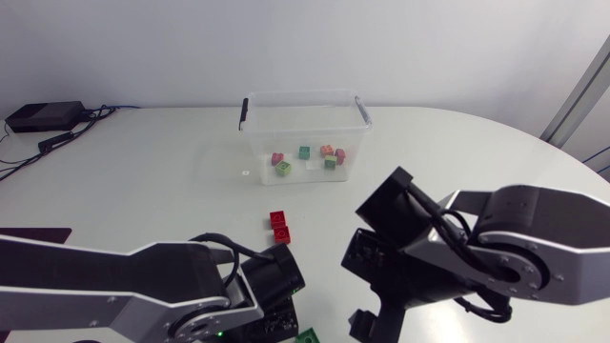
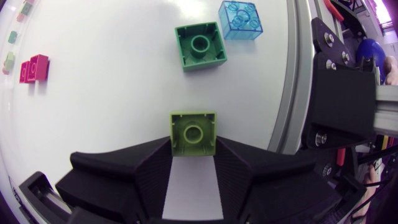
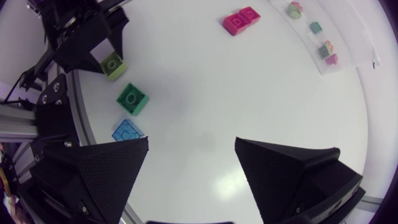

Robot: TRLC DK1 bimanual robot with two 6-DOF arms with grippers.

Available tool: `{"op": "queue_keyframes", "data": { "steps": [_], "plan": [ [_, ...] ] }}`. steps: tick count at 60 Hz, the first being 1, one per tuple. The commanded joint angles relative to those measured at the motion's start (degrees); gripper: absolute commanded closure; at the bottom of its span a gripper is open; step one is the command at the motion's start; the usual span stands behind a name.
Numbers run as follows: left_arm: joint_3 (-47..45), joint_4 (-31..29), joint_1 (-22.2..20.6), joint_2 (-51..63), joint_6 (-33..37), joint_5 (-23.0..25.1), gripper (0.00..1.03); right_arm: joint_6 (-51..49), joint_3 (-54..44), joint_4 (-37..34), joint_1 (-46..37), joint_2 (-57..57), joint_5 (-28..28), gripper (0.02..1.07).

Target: Place the duplo bricks in the container

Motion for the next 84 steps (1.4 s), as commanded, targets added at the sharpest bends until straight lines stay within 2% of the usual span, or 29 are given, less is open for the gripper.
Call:
{"op": "queue_keyframes", "data": {
  "steps": [1,15,29,44,54,63,71,84],
  "plan": [
    [1.0,-0.4,1.1,-1.1,-0.8,0.2,0.78,-1.8,-2.1,-0.6,2.0,-0.4,-1.0,0.07],
    [1.6,-1.8,5.5,-9.7,-0.4,0.0,0.78,-5.5,-2.5,-0.9,7.4,1.9,-4.5,0.07],
    [8.1,-9.0,12.6,-16.7,3.5,-0.4,0.78,-14.1,-2.3,-2.2,8.1,3.4,-8.4,0.07],
    [17.0,-10.4,19.3,-16.7,6.3,-1.5,0.78,-20.5,-1.3,-5.2,8.5,6.7,-8.0,0.07],
    [22.3,-10.4,20.8,-13.4,6.9,-1.5,0.78,-23.9,0.7,-7.3,9.2,10.8,-6.5,0.11],
    [23.0,-10.5,20.8,-12.3,7.2,-1.5,0.78,-26.5,3.4,-9.2,9.8,14.9,-4.6,0.13],
    [22.7,-10.5,21.6,-12.4,7.7,-1.5,0.78,-27.8,5.6,-9.7,11.1,17.3,-4.3,0.21],
    [21.9,-10.9,23.3,-13.4,8.4,-1.3,0.78,-28.8,8.3,-10.2,11.9,21.1,-3.2,0.15]
  ]
}}
